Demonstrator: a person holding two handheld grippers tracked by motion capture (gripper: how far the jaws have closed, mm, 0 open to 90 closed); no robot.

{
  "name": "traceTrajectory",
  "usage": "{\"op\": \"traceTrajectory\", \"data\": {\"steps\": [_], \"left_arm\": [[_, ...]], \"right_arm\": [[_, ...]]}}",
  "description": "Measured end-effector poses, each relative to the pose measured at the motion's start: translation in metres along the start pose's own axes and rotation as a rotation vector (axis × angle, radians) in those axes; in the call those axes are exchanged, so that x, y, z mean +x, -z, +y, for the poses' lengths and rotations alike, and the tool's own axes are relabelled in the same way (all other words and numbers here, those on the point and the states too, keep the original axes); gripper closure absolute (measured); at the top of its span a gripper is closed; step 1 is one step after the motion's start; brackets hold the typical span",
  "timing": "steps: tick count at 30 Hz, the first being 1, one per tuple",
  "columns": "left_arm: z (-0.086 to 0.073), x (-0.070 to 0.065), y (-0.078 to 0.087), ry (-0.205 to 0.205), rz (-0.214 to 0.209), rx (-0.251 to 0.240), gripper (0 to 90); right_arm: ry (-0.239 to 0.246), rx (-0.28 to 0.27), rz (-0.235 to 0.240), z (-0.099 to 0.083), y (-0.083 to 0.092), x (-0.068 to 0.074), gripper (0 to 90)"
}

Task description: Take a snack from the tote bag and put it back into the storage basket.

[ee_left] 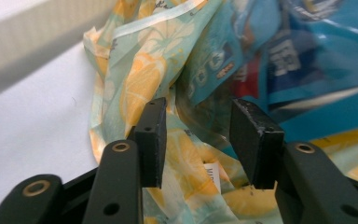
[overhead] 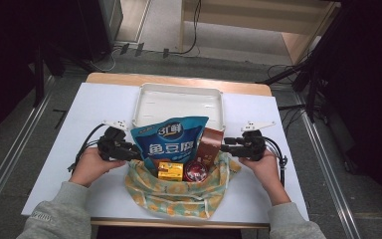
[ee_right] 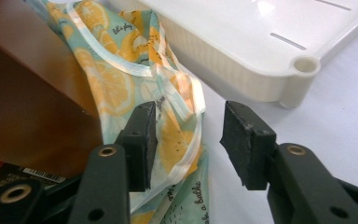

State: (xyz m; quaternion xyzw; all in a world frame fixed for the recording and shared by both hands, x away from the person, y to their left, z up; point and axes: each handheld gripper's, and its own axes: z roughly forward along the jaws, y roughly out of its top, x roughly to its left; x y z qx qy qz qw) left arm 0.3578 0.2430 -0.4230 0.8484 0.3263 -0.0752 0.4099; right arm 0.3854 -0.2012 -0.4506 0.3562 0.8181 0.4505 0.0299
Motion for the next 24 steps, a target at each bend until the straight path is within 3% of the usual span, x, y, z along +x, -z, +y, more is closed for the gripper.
{"op": "traceTrajectory", "data": {"steps": [3, 9, 24], "left_arm": [[0.0, -0.002, 0.004, 0.004, -0.016, -0.004, 49.5], [-0.004, -0.004, 0.013, 0.002, -0.005, 0.004, 46.4], [0.0, -0.028, 0.041, -0.051, 0.009, -0.005, 46.0]], "right_arm": [[-0.015, -0.001, -0.004, 0.0, 0.0, -0.003, 52.7], [-0.028, 0.003, -0.022, 0.0, -0.002, -0.005, 51.7], [-0.035, -0.011, -0.037, 0.001, -0.002, -0.008, 51.0]]}}
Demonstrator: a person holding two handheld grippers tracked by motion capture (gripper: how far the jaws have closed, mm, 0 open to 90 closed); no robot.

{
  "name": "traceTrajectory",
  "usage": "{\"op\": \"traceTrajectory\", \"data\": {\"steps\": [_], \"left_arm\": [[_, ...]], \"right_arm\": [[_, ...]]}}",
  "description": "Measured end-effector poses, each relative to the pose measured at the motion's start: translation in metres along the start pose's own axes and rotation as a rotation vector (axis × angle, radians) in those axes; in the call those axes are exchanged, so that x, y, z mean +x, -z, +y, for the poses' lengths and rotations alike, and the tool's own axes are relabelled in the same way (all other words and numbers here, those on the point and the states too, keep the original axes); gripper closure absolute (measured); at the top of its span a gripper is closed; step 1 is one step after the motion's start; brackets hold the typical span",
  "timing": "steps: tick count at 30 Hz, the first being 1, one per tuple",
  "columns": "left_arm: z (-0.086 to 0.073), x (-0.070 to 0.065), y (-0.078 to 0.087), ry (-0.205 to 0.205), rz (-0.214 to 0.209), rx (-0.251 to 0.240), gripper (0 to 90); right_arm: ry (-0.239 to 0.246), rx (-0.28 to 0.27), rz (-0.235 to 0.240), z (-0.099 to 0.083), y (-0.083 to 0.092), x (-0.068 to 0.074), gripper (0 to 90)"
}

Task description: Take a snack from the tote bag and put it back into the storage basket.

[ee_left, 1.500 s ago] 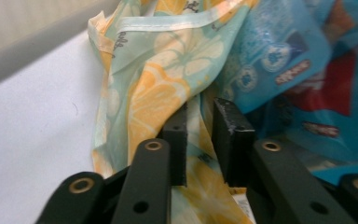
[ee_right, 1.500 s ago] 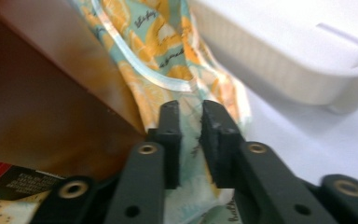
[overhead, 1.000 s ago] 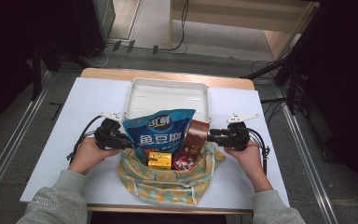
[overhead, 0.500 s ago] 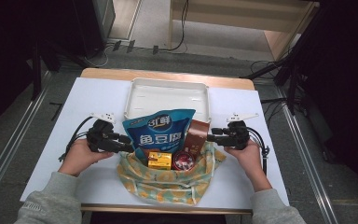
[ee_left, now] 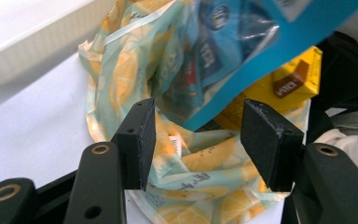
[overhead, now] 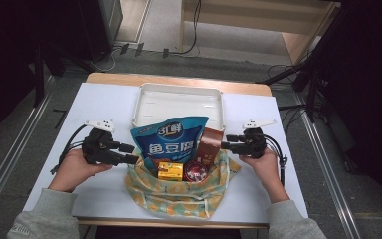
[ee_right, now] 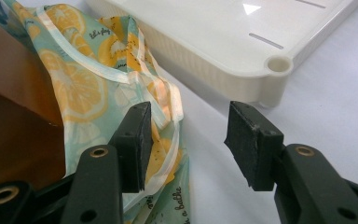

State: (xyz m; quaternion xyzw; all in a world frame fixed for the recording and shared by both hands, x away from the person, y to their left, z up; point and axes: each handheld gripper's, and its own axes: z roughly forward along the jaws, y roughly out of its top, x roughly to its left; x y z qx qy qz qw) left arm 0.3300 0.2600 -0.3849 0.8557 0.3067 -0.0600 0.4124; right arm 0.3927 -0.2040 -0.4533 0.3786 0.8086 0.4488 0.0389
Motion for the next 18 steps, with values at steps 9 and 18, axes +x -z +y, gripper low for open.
{"op": "traceTrajectory", "data": {"steps": [9, 18], "left_arm": [[0.006, -0.015, 0.013, -0.023, -0.009, -0.006, 46.6], [0.021, -0.034, 0.016, -0.053, -0.022, -0.01, 46.4]], "right_arm": [[0.003, 0.002, 0.004, 0.0, 0.0, 0.001, 51.8], [0.005, 0.002, 0.0, 0.0, 0.0, 0.001, 51.1]]}}
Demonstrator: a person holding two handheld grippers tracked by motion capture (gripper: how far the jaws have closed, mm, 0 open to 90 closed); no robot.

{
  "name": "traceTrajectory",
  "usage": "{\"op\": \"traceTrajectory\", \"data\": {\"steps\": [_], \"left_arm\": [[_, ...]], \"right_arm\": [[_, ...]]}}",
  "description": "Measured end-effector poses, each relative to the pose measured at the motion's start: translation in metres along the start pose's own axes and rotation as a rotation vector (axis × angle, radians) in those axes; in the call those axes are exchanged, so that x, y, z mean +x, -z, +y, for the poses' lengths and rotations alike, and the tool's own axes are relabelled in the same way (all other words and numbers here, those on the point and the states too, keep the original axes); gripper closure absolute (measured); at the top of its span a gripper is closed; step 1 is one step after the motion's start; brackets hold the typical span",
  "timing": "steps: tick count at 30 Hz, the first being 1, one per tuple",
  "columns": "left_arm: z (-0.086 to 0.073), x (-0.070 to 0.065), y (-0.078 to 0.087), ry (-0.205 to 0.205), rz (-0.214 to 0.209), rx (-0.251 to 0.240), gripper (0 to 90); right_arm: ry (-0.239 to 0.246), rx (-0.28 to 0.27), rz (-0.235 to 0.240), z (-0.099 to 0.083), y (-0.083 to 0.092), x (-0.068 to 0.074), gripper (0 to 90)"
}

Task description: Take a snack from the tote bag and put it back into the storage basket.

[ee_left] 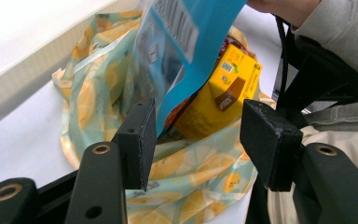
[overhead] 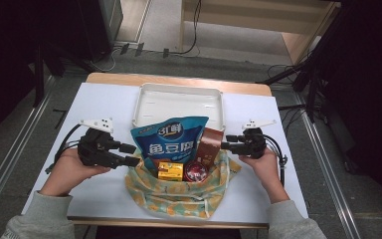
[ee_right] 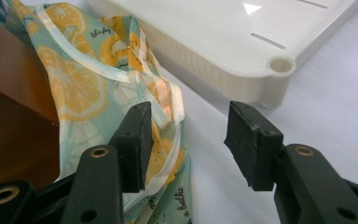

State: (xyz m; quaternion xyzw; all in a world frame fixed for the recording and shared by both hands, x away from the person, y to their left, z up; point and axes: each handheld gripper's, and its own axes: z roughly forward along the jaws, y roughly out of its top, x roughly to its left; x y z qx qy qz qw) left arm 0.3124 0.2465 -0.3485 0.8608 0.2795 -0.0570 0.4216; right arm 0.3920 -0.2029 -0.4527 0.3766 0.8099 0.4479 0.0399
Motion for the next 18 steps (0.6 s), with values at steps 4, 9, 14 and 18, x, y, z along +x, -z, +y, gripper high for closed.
{"op": "traceTrajectory", "data": {"steps": [4, 9, 14, 18], "left_arm": [[0.007, -0.003, 0.001, -0.007, 0.0, -0.008, 46.8], [0.015, -0.005, 0.002, -0.003, 0.01, -0.014, 47.5], [0.023, -0.006, 0.001, 0.008, 0.015, -0.019, 47.9], [0.028, -0.008, 0.001, -0.004, 0.013, -0.019, 48.2]], "right_arm": [[-0.001, -0.001, -0.001, 0.0, 0.0, 0.001, 51.0], [0.009, -0.001, -0.005, 0.0, 0.0, 0.001, 50.9], [0.008, -0.003, -0.009, 0.0, 0.001, 0.001, 50.8], [0.006, -0.003, -0.011, 0.0, 0.001, 0.002, 50.7]]}}
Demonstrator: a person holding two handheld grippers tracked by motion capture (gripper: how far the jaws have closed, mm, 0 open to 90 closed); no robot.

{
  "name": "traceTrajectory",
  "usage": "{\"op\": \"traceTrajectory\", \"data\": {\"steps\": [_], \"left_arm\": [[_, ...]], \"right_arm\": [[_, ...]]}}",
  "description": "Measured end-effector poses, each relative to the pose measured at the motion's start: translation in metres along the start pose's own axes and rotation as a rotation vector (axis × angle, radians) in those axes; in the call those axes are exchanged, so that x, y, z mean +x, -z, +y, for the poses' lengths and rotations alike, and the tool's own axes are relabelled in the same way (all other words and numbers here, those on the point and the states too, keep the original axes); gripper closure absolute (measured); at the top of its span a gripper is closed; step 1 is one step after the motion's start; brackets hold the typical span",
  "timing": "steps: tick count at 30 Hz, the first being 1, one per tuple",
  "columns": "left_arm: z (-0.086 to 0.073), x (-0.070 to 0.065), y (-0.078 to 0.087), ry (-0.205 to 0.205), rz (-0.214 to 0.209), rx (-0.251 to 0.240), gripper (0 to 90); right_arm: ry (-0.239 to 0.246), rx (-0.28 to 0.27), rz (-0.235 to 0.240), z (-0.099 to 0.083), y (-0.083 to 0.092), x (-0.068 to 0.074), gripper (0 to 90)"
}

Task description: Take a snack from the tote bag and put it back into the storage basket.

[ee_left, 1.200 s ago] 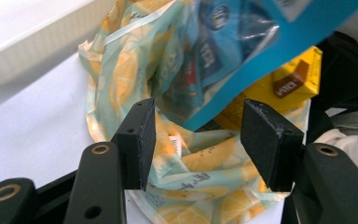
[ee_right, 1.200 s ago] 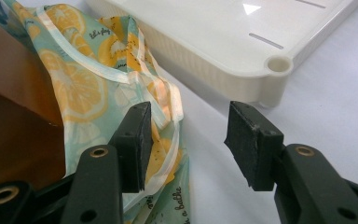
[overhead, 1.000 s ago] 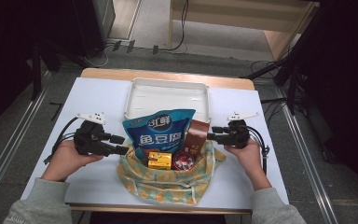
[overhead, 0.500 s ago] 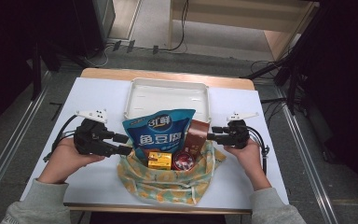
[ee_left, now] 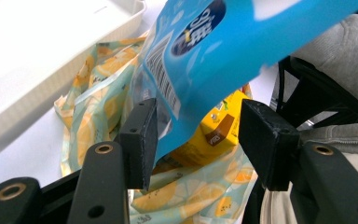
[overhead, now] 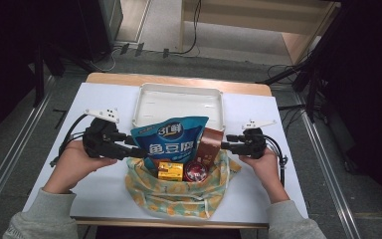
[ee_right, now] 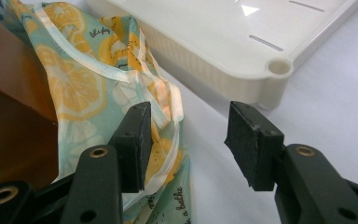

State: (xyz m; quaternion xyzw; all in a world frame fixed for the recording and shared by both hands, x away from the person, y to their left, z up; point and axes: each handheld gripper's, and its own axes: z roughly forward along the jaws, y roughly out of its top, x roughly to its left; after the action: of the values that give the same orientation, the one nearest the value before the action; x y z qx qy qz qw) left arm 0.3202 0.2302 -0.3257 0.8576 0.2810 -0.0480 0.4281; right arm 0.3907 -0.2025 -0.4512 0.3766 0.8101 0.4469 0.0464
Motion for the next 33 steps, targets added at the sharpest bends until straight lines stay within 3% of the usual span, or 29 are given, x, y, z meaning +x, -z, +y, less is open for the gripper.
{"op": "traceTrajectory", "data": {"steps": [10, 24, 27, 33], "left_arm": [[0.009, -0.003, -0.003, -0.011, 0.017, -0.001, 51.3], [0.03, 0.003, -0.017, -0.025, 0.036, 0.006, 56.4], [0.034, 0.006, -0.019, -0.022, 0.01, -0.008, 57.1], [0.037, 0.007, -0.025, -0.028, 0.044, 0.011, 67.8]], "right_arm": [[0.012, 0.007, -0.005, 0.0, -0.001, 0.0, 50.5], [0.009, 0.003, -0.004, 0.0, 0.0, 0.0, 50.3], [0.007, 0.004, -0.005, 0.0, -0.001, 0.0, 50.2], [0.007, 0.003, -0.004, 0.0, -0.001, 0.0, 50.1]]}}
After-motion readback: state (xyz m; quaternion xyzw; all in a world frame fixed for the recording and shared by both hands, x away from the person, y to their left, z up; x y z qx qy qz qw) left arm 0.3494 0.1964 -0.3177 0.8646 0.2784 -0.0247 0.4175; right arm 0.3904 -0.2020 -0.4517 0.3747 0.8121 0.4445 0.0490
